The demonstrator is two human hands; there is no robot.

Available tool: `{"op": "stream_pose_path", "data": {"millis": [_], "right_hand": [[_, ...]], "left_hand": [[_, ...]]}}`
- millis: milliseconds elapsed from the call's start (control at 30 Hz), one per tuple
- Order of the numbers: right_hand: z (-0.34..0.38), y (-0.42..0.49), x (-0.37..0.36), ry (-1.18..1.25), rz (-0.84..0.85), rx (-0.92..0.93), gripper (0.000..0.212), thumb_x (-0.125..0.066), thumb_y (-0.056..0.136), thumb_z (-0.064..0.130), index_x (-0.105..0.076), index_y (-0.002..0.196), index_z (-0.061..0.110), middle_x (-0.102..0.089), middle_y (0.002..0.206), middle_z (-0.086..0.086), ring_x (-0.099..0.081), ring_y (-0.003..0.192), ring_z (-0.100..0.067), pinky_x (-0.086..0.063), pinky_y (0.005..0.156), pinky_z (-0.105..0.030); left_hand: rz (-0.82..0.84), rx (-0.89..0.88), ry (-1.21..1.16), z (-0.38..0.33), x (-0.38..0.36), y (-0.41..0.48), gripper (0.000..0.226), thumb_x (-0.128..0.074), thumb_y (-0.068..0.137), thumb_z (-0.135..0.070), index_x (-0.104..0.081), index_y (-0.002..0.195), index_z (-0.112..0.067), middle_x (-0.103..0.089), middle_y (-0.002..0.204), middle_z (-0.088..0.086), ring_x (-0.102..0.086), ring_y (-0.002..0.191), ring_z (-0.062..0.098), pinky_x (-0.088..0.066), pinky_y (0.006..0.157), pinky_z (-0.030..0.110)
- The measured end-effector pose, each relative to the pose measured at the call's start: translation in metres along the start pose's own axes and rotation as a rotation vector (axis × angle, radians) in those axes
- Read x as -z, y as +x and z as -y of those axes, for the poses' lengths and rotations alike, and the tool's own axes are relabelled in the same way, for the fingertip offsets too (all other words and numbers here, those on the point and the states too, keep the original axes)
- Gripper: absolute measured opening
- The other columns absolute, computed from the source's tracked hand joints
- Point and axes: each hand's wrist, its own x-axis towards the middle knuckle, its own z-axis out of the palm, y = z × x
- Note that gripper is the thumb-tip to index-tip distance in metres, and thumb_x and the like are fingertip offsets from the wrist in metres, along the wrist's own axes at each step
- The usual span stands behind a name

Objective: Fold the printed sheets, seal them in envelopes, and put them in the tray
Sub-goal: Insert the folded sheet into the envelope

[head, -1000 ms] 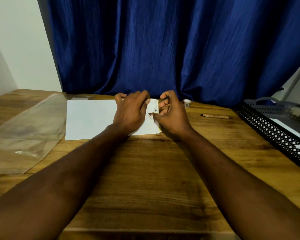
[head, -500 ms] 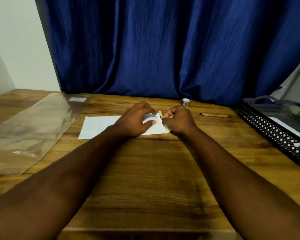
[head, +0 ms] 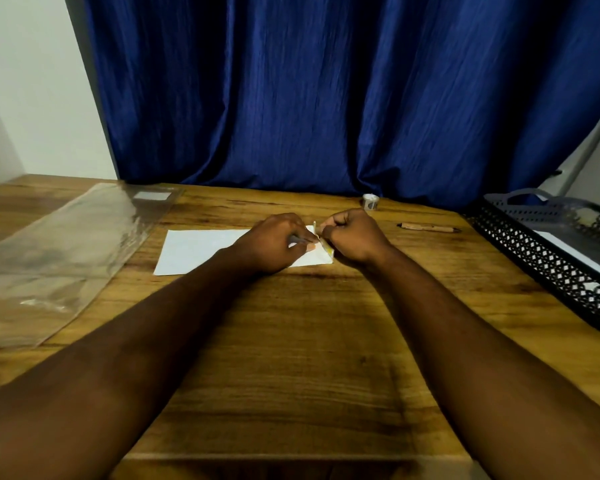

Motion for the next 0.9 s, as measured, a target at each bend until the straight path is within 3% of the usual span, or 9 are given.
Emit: {"op": "stream_pose_path", "data": {"millis": [67,200,333,467,600,767,900], "right_hand": [[-0.001,0.0,0.001,0.036,0.042,0.018,0.024,-0.062,0.1,0.012,-0.082,0.09,0.02,-0.078,0.086,0.004,-0.069,0.076,-0.014,-0.053,0.064,-0.034],[-0.009,0.003,0.007,0.054,0.113,0.089,0.022,-0.065,0.098,0.003,-0.079,0.103,0.021,-0.081,0.095,0.0,-0.077,0.092,-0.024,-0.064,0.074,-0.041],[-0.015,0.003,0.011,0.063,0.136,0.17,0.025,-0.075,0.092,0.001,-0.073,0.111,0.017,-0.082,0.094,-0.001,-0.078,0.088,-0.013,-0.058,0.071,-0.028],[-0.016,0.004,0.01,0.055,0.165,0.214,0.033,-0.082,0.087,0.001,-0.068,0.114,0.015,-0.083,0.091,0.0,-0.079,0.089,-0.01,-0.062,0.08,-0.03],[-0.016,0.005,0.014,0.057,0.216,0.24,0.03,-0.083,0.084,-0.003,-0.071,0.107,0.012,-0.083,0.091,-0.003,-0.08,0.086,-0.017,-0.06,0.076,-0.033],[-0.017,0.004,0.026,0.115,0.361,0.219,0.03,-0.088,0.08,-0.006,-0.073,0.104,0.001,-0.082,0.093,-0.013,-0.08,0.095,-0.029,-0.064,0.088,-0.046],[-0.017,0.003,0.034,0.145,0.486,0.17,0.029,-0.088,0.077,-0.008,-0.074,0.1,0.002,-0.081,0.096,-0.018,-0.079,0.097,-0.029,-0.063,0.095,-0.05]], "left_hand": [[0.002,-0.014,-0.004,-0.001,0.001,-0.001,0.03,-0.066,0.1,-0.042,-0.076,0.127,-0.033,-0.064,0.133,-0.007,-0.055,0.122,0.01,-0.047,0.106,0.038],[-0.012,0.003,-0.044,-0.003,0.0,-0.001,0.027,-0.069,0.098,-0.04,-0.077,0.122,-0.028,-0.065,0.129,-0.006,-0.057,0.121,0.012,-0.046,0.106,0.037],[-0.044,0.057,-0.058,-0.001,-0.002,-0.001,0.022,-0.071,0.096,-0.042,-0.063,0.111,-0.027,-0.063,0.119,-0.008,-0.055,0.112,0.015,-0.049,0.099,0.041],[0.013,0.0,-0.016,0.0,-0.003,-0.001,0.034,-0.063,0.1,-0.047,-0.061,0.132,-0.035,-0.06,0.135,-0.011,-0.053,0.125,0.013,-0.046,0.107,0.046],[0.07,0.012,0.071,0.001,-0.001,-0.001,0.045,-0.049,0.102,-0.055,-0.063,0.14,-0.035,-0.057,0.143,-0.011,-0.05,0.132,0.014,-0.042,0.111,0.055],[0.131,0.052,0.206,-0.004,0.002,0.001,0.047,-0.044,0.108,-0.041,-0.049,0.154,-0.035,-0.04,0.16,-0.008,-0.033,0.148,0.017,-0.025,0.117,0.049],[0.095,0.081,0.209,-0.007,0.003,0.002,0.046,-0.045,0.108,-0.042,-0.053,0.152,-0.033,-0.042,0.16,-0.007,-0.035,0.148,0.016,-0.027,0.116,0.048]]}}
